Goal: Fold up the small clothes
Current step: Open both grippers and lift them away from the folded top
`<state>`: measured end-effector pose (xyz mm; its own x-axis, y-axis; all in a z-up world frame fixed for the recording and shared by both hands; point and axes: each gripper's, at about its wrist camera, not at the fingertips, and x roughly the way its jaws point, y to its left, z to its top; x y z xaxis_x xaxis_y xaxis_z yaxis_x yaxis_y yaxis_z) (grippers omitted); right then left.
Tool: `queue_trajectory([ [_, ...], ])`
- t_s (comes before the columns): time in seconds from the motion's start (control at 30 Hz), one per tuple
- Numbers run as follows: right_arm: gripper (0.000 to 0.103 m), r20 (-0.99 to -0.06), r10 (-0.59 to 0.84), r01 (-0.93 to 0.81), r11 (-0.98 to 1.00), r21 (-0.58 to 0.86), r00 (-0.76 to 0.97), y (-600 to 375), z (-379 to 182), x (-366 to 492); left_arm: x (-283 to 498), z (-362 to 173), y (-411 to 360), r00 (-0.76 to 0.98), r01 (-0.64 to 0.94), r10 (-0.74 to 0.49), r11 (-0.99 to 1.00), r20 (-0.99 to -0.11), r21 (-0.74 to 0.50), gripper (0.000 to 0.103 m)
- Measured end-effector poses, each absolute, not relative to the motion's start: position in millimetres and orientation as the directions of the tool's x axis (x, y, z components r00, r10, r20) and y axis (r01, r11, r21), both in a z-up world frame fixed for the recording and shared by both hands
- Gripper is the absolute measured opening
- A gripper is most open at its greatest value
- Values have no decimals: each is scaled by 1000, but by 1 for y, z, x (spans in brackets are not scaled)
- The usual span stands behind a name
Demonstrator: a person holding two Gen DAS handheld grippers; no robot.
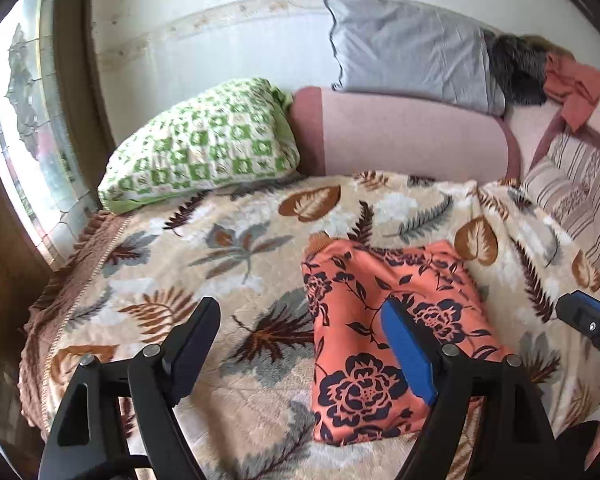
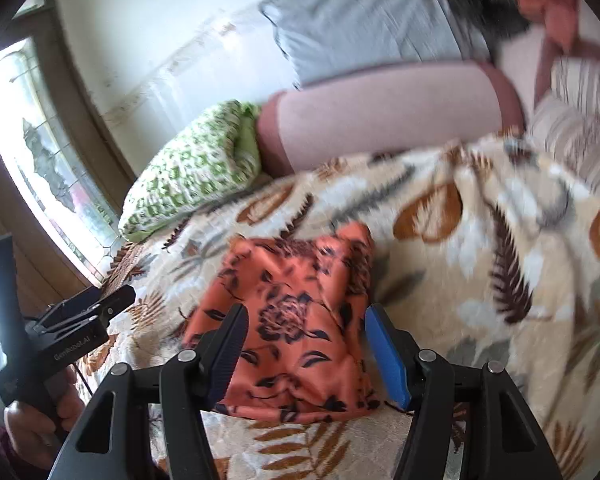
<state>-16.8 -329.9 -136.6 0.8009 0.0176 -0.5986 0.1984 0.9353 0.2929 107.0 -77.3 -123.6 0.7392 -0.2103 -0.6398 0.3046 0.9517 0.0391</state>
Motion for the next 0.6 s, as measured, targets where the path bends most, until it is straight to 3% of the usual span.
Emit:
queue_trajectory([
  [0.23,66,-543,-9,165,957,240,840,-291,-99,-31,84,-84,-62,798,249,-172,967,-577,57,86],
  [0.6,69,-536,-56,191,961,200,843,-276,-81,-49,62,-51,-59,836,224,-148,971,-528,83,87],
])
